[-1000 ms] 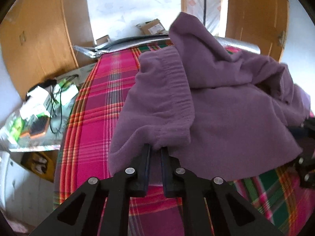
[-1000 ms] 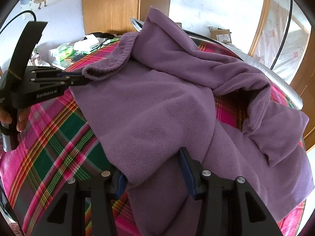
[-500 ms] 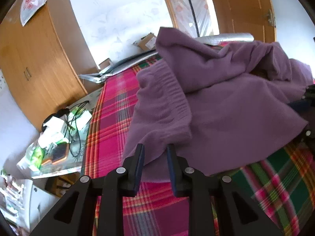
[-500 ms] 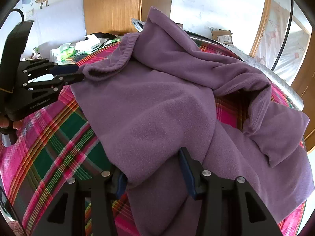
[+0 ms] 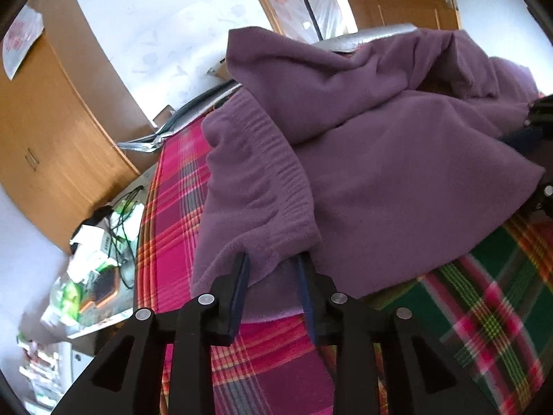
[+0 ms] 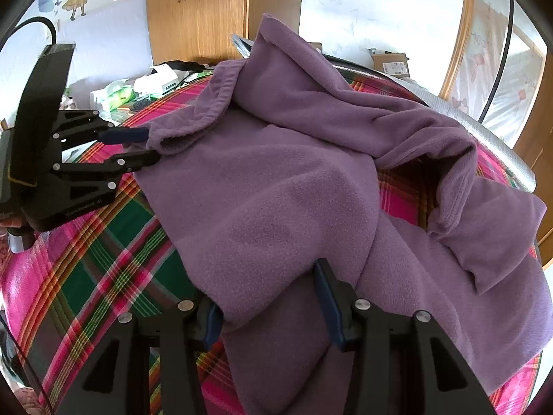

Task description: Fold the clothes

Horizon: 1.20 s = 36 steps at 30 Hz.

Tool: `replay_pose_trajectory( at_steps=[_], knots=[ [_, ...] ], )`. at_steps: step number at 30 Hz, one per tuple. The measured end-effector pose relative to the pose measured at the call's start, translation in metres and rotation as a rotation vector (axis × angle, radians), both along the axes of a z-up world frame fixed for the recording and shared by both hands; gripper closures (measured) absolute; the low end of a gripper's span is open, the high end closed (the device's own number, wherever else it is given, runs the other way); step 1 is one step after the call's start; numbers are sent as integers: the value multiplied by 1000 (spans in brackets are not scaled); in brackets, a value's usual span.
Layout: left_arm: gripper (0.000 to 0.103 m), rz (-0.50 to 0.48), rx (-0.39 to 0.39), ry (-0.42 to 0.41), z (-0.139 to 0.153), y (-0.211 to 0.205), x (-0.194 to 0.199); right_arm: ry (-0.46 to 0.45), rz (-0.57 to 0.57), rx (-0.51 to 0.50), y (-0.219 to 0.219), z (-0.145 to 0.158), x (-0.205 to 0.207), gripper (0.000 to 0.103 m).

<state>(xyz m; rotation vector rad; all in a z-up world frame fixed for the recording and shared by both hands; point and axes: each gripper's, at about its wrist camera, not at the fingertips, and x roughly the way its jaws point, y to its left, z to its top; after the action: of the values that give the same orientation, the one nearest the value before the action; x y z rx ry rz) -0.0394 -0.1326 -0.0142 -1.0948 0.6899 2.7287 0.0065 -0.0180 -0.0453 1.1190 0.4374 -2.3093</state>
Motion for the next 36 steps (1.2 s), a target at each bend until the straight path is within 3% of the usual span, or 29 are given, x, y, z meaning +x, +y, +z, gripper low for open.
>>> replay_pose_trajectory(
  at_steps=[11,20,25,29,36],
  knots=[
    [73,-13,-17,0,-1,0,0,-8,1,-25,4,0,-1,55],
    [73,-9,-186,67,-9,21,9,-10,2,-36,6,0,-1,55],
    [73,-21,-117,49,-3,13,10,-10,5,-49,7,0,0,55],
    [46,-62,-40,50,5,9,18,-12,7,-60,8,0,0,55],
    [46,-75,-54,61,12,17,12,-11,9,-67,9,0,0,55]
  ],
)
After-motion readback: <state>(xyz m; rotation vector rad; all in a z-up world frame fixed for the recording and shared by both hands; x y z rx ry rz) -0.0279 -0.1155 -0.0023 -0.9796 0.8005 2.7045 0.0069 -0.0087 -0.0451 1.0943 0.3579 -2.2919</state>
